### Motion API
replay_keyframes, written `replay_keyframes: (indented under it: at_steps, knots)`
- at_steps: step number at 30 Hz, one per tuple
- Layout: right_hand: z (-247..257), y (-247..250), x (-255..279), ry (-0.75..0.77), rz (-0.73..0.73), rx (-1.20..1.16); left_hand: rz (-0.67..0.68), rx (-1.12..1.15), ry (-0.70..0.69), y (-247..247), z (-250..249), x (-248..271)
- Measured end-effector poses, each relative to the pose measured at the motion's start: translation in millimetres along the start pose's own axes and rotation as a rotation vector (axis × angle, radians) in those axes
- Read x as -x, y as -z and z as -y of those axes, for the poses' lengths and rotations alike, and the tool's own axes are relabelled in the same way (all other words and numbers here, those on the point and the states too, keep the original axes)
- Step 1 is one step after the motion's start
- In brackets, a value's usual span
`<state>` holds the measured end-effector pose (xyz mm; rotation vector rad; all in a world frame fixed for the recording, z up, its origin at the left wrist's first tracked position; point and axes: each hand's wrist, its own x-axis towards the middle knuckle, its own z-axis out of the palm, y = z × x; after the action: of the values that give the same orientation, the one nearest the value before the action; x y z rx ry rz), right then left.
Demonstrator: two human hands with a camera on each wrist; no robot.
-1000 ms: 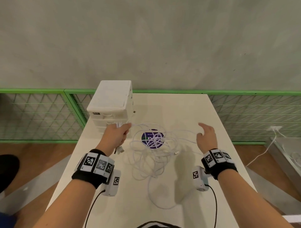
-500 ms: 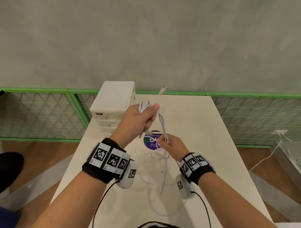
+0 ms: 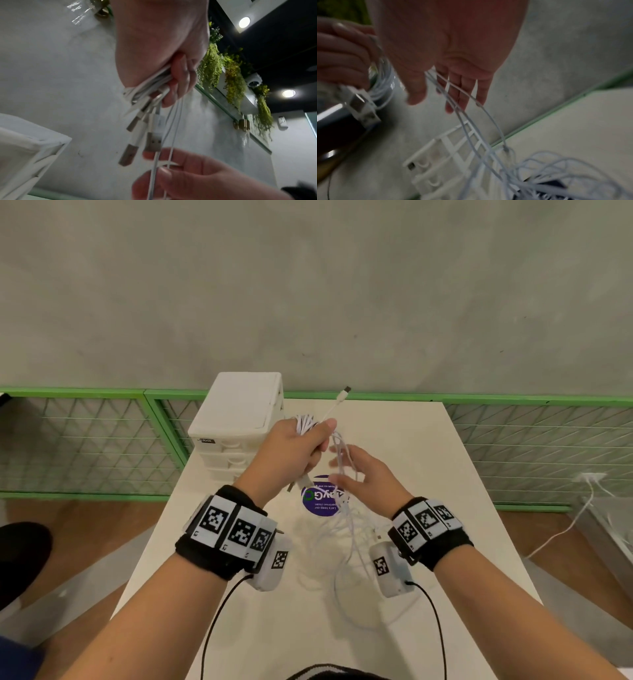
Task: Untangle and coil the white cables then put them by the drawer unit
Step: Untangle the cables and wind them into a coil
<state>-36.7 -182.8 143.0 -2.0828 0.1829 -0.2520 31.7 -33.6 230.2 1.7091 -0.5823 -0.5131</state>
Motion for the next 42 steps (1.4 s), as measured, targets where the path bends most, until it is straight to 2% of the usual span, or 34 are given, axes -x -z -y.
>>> replay_keyframes:
  at_steps: [3,5,8,12,14,16,18,20,22,26,31,33,35,36,37,39,40,42]
  knots:
    - [7.7,0.9,-0.9,0.043,-0.16,-0.126,-0.021,-0.036,0.009,5.6,-3.5,-2.2]
    - [9.7,10.6,-2.9,0.055,-0.29,-0.211,-0.008,-0.125,0.065,13.5,0.7,-3.7]
    - [17.8,23.0,-10.5,0.14,-0.379,-0.213,0.149,-0.323,0.195,15.5,12.6,0.7]
    - [24.4,21.1,-21.1,0.211,-0.366,-0.153,0.427,-0.242,0.209,-1.4,16.5,12.6]
    - [16.7,12.5,-20.2,0.204,-0.293,-0.121,0.522,-0.061,0.165,-4.1,14.2,13.9]
    - [3.5,-0.5,-15.4,0.151,-0.192,-0.017,0.556,0.185,0.102,-1.9,11.0,10.3]
    - [-10.6,-13.4,-8.3,0.102,-0.1,0.118,0.512,0.392,0.058,0.8,6.7,5.1]
    - [-20.5,-23.6,-0.7,0.048,-0.051,0.142,0.411,0.534,0.025,1.8,2.8,-0.4]
    - [-27.1,-31.8,4.4,0.015,-0.029,0.167,0.281,0.61,-0.011,3.2,-0.7,-5.2]
    - [-34.2,-38.9,11.6,0.047,0.034,0.283,0.037,0.778,-0.07,7.6,-2.4,-12.4]
    - [-24.7,-36.8,13.4,-0.037,0.179,0.23,-0.188,0.83,-0.172,7.6,5.9,-24.3]
    - [-16.6,-39.4,16.6,0.002,0.21,0.21,-0.296,0.699,-0.241,9.9,8.9,-30.5]
    - [-7.7,-42.4,17.7,0.051,0.188,0.166,-0.41,0.265,-0.298,11.6,20.4,-37.1]
    - [-4.4,-43.6,16.4,0.069,0.17,0.154,-0.409,-0.013,-0.321,11.4,28.4,-39.4]
    - [-1.4,-43.7,14.9,0.073,0.164,0.14,-0.341,-0.268,-0.304,10.2,38.0,-41.2]
    - [2.7,-38.6,12.7,0.084,0.158,0.128,-0.081,-0.691,-0.149,9.4,58.0,-42.0]
    - [3.2,-33.8,12.2,0.1,0.149,0.152,0.041,-0.779,-0.072,10.0,65.7,-40.7]
    - [-0.4,-23.3,11.9,0.121,0.152,0.205,0.226,-0.697,0.043,11.2,76.6,-34.2]
